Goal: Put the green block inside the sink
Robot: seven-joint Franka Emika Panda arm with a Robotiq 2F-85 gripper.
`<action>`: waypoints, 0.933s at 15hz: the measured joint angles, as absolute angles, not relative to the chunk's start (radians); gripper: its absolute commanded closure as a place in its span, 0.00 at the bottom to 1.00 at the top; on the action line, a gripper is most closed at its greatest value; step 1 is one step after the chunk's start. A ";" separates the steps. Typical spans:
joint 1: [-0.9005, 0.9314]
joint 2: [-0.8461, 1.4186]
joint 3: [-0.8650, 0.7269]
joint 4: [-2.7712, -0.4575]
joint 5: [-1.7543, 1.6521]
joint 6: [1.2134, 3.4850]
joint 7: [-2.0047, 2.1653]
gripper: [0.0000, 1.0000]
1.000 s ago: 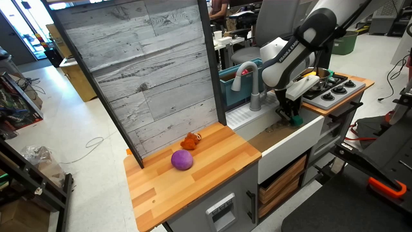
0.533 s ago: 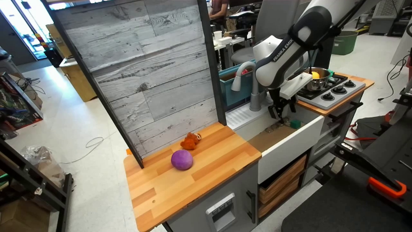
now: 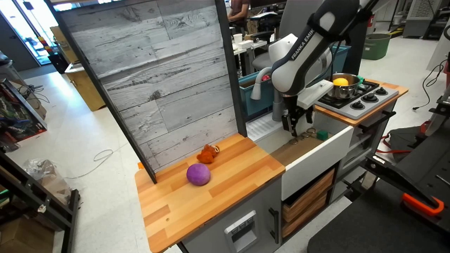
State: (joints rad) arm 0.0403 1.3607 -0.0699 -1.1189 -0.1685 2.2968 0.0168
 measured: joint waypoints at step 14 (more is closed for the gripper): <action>0.153 0.939 -0.032 -1.840 -0.167 2.873 0.111 0.00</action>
